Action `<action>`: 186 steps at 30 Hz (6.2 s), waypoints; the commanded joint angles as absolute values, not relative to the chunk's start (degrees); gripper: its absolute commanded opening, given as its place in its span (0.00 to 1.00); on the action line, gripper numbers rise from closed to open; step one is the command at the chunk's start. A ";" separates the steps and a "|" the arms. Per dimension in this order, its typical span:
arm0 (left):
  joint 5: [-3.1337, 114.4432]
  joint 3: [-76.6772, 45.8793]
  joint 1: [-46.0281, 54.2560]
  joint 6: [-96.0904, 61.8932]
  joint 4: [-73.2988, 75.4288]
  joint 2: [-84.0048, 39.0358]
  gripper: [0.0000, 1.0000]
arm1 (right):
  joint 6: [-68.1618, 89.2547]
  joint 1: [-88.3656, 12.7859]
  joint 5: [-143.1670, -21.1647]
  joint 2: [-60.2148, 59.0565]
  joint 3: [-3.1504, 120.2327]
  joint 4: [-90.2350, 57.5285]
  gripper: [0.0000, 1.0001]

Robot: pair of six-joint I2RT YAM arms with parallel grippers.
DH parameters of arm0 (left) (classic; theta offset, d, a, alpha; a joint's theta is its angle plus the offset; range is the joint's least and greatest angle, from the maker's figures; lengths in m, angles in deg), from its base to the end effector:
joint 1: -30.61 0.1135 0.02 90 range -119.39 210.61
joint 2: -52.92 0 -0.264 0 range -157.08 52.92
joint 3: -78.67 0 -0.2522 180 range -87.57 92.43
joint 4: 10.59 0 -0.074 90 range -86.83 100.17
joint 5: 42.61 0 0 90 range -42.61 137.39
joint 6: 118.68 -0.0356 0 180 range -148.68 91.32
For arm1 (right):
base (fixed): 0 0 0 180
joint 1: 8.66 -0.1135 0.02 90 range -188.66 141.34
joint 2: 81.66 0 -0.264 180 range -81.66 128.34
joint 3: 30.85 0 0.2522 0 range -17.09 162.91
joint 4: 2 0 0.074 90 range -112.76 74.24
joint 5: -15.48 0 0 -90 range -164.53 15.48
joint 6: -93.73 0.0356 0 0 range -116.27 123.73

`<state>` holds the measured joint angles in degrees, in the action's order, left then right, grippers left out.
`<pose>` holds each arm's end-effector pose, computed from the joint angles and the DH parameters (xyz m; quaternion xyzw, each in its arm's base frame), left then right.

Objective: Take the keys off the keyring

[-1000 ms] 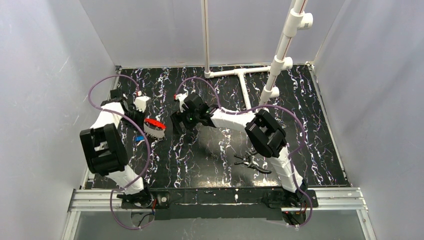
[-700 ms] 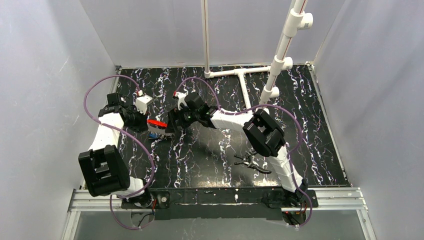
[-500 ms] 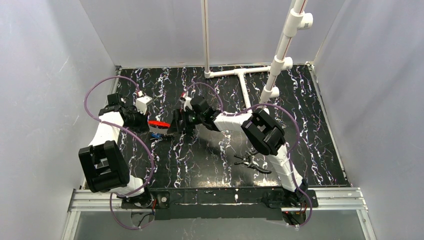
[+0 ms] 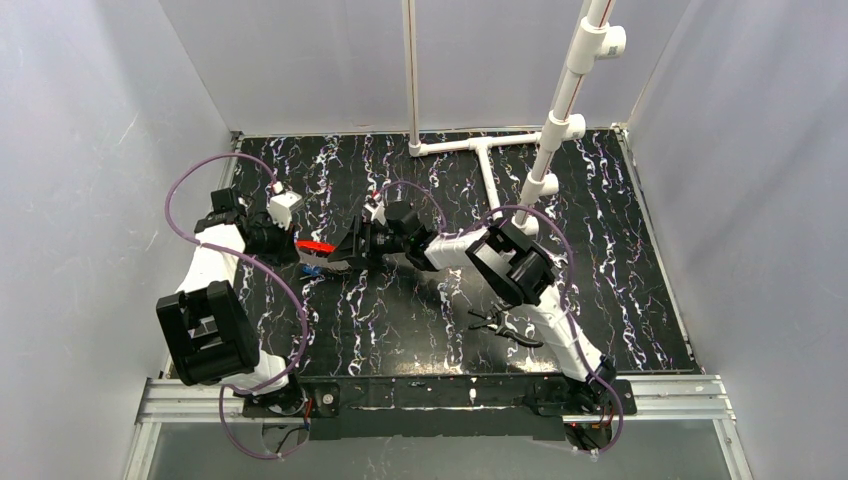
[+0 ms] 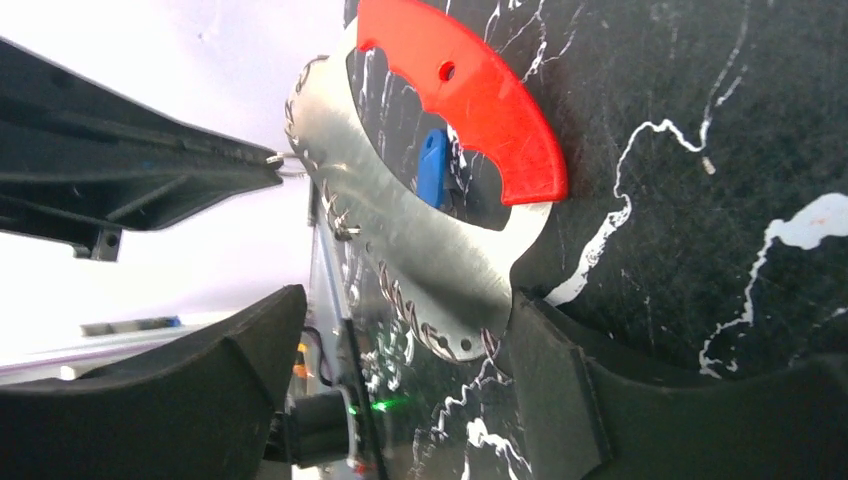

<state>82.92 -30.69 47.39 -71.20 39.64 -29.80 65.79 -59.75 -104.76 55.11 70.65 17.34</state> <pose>0.2750 0.0613 0.2314 0.2771 0.8852 -0.1447 0.3446 0.3120 0.4151 0.1199 -0.0827 0.7821 0.6000 0.1465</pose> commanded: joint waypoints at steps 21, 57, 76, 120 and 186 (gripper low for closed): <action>90.98 -28.34 48.05 -75.43 48.70 -27.25 0.00 | 80.24 -60.56 -104.94 53.53 62.90 38.55 0.09; 99.55 -30.92 61.29 -31.94 25.98 2.58 0.98 | 24.70 -62.75 -88.94 22.09 64.76 -4.21 0.01; 112.05 -60.50 61.02 -25.59 -1.55 14.35 0.96 | 22.21 -70.79 -69.50 30.21 94.90 -27.79 0.01; 87.67 -74.04 46.37 -24.63 -44.36 6.24 0.43 | 25.17 -79.06 -48.82 37.17 110.99 -37.89 0.01; 94.84 -68.99 46.20 -24.47 -29.83 9.05 0.74 | 36.85 -62.70 -85.07 26.30 88.74 -20.48 0.01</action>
<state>97.96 -67.93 46.19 -32.01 -15.16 11.03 40.57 -62.66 -86.40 29.71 84.44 -18.68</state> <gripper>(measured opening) 0.686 0.055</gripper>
